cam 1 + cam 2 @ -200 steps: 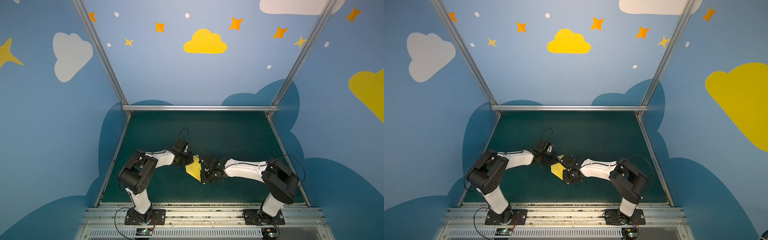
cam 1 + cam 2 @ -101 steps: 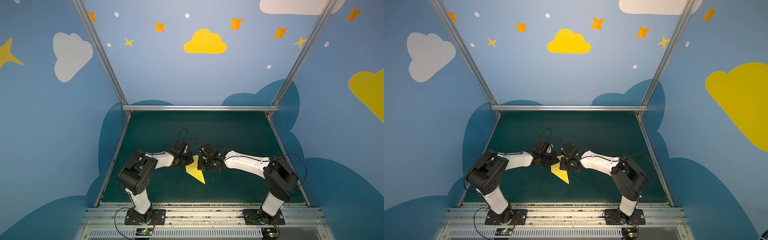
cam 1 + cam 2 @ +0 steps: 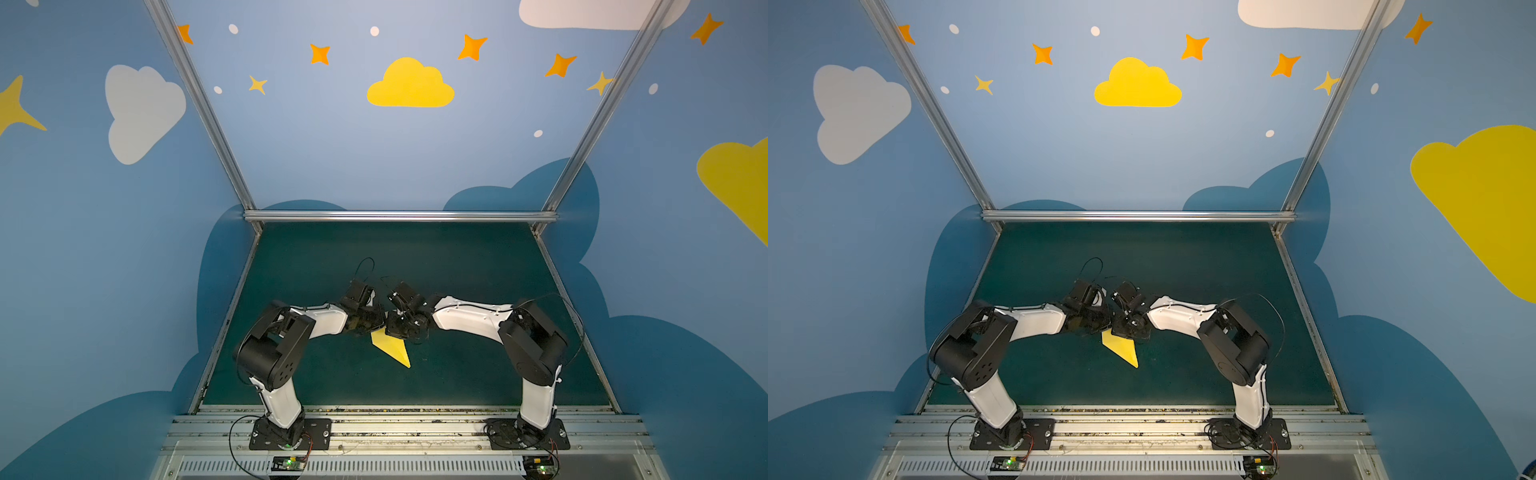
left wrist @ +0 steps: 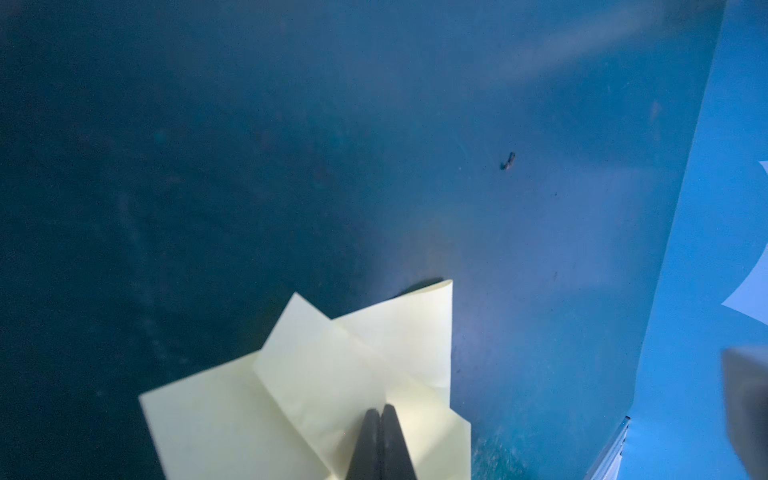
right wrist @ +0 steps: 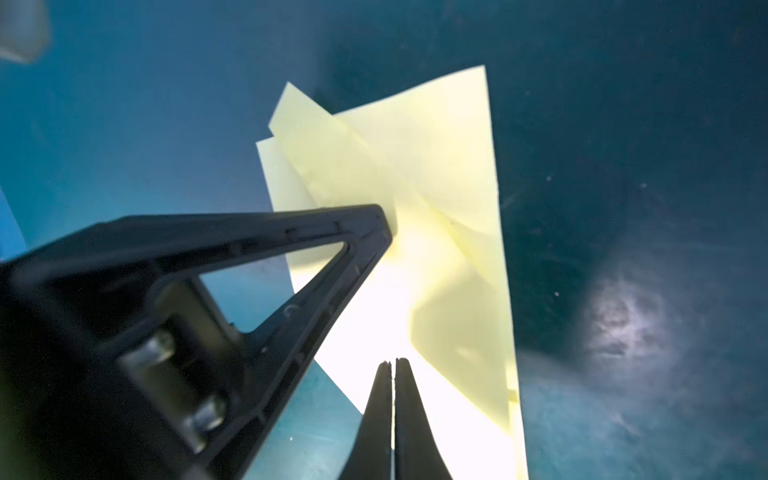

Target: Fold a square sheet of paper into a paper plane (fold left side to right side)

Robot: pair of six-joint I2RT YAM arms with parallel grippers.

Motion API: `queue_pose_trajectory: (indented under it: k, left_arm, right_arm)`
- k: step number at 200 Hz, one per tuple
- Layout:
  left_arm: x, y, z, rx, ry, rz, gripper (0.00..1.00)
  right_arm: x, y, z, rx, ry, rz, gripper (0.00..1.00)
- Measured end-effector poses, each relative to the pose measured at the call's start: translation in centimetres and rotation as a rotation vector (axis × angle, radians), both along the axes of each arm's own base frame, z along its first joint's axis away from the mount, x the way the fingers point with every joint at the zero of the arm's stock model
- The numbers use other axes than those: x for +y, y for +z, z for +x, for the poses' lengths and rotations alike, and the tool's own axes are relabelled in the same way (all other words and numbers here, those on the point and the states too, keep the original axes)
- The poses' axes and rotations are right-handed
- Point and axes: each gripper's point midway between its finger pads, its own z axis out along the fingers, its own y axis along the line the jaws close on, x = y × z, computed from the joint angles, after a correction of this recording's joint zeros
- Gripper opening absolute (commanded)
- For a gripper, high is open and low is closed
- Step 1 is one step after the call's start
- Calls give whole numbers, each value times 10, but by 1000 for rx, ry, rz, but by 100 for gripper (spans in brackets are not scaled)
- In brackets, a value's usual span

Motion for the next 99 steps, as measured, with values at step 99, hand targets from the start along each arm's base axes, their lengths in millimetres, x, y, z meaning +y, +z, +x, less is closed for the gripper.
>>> queue_pose_trajectory:
  k: [99]
  left_arm:
    - [0,0,0,-2,0,-4,4]
  right_arm:
    - [-5,-15,-6,7,-14,10,0]
